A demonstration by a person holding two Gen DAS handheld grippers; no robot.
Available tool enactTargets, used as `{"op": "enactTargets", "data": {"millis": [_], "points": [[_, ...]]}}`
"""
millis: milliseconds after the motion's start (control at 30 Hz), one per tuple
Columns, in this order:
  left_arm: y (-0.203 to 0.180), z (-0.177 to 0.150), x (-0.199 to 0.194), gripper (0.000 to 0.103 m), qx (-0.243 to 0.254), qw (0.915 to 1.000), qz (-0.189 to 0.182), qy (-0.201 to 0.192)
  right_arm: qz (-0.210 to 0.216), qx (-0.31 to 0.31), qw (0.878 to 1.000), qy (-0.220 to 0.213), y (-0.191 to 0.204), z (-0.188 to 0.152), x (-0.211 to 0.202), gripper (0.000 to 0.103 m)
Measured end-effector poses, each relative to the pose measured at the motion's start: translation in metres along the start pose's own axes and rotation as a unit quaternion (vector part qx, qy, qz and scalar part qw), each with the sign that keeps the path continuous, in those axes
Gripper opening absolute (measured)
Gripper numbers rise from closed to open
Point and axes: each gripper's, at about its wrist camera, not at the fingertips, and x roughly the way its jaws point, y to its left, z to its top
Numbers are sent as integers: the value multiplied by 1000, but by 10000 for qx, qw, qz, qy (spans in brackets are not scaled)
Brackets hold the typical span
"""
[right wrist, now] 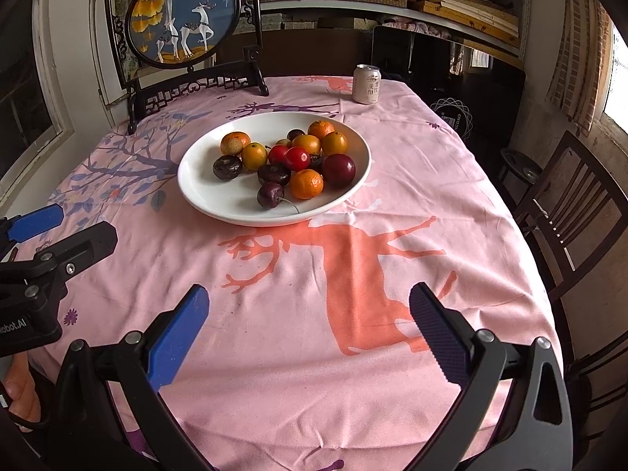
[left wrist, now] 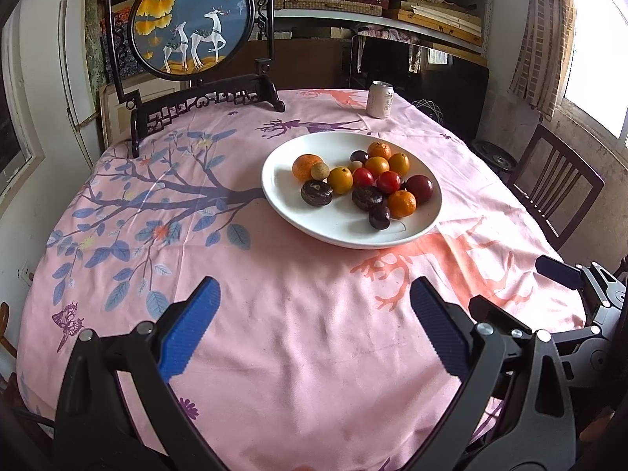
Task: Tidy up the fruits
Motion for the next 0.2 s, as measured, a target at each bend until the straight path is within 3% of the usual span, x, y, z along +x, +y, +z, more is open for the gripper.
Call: {"op": "enactTargets", "data": {"millis": [200], "points": [[1, 1, 1, 99, -15, 10000, 5, 15, 18, 35, 10000, -8, 0, 1, -2, 102]]}}
